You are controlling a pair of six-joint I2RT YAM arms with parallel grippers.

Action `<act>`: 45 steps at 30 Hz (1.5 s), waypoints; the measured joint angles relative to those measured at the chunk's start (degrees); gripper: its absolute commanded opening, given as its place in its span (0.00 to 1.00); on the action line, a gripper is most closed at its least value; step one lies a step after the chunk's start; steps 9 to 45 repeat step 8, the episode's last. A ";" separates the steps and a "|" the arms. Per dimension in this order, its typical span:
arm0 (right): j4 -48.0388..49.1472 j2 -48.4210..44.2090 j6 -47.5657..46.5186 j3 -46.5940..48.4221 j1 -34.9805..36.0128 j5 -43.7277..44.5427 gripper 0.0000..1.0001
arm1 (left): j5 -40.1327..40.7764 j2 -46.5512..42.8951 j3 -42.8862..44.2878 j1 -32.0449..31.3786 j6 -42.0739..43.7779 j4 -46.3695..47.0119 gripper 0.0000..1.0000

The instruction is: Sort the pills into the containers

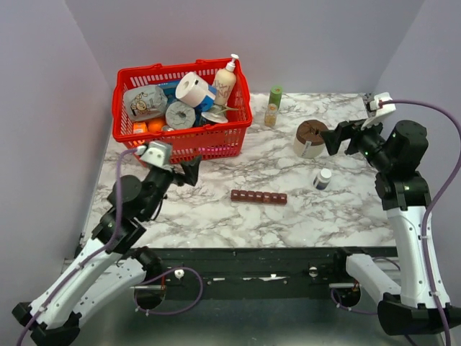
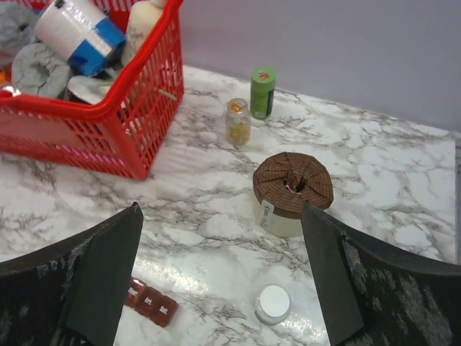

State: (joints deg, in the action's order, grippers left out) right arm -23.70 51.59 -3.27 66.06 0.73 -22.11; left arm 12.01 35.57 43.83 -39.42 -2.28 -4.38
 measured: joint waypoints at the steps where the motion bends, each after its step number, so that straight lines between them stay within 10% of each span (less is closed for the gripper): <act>1: 0.09 -0.57 1.40 0.02 0.00 1.62 1.00 | 2.14 -1.86 0.28 0.04 -1.49 -0.09 0.99; 45: 0.09 -3.58 4.74 0.09 0.00 10.34 1.00 | 8.90 -4.92 2.12 0.07 -5.33 -3.26 0.99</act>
